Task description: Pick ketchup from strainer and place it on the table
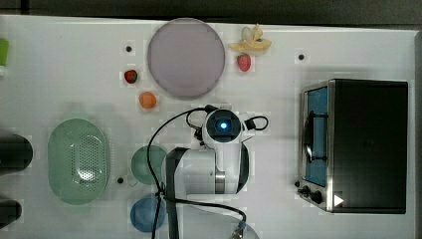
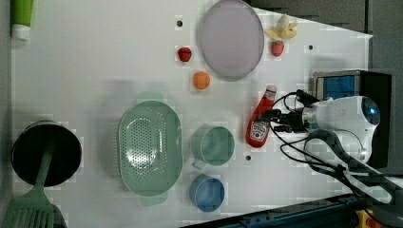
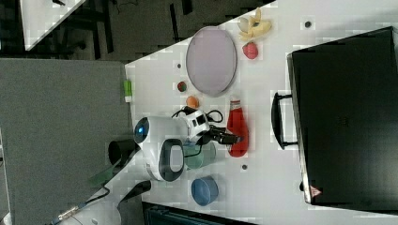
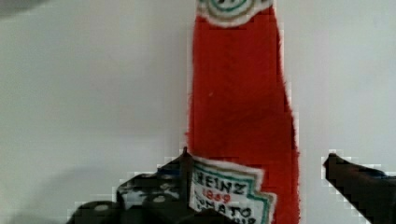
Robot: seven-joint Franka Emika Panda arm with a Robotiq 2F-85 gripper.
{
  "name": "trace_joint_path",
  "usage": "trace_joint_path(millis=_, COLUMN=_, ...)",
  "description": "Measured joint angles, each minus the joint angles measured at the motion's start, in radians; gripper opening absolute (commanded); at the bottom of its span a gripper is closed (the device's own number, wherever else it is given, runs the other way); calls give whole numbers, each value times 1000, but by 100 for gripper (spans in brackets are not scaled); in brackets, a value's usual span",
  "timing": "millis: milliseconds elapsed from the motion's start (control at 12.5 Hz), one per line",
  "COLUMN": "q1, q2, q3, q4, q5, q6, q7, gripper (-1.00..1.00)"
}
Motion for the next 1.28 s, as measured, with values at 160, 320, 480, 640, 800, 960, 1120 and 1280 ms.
trace_joint_path(millis=160, q1=-2, q2=-14, q3=0, q4=0, q5=8, q6=-28, q7=0, gripper=100)
trace_joint_path(millis=320, q1=-5, q2=-80, q3=-1, q4=37, q5=16, q6=-101, q7=4, gripper=100)
trace_joint_path(millis=480, q1=-6, q2=-171, q3=2, q4=137, q5=21, q6=-228, q7=49, gripper=100)
trace_joint_path(millis=640, q1=-8, q2=-247, q3=3, q4=303, q5=16, q6=-444, q7=149, gripper=100)
trace_joint_path(millis=800, q1=-8, q2=-298, q3=6, q4=477, q5=19, q6=-633, q7=242, gripper=100)
trace_joint_path(millis=960, q1=-7, q2=-314, q3=13, q4=644, q5=25, q6=-776, q7=304, gripper=100)
trace_joint_path(millis=1120, q1=-6, q2=-324, q3=27, q4=745, q5=21, q6=-846, q7=338, gripper=100)
trace_joint_path(millis=1280, q1=-5, q2=-331, q3=41, q4=775, q5=31, q6=-888, q7=355, gripper=100)
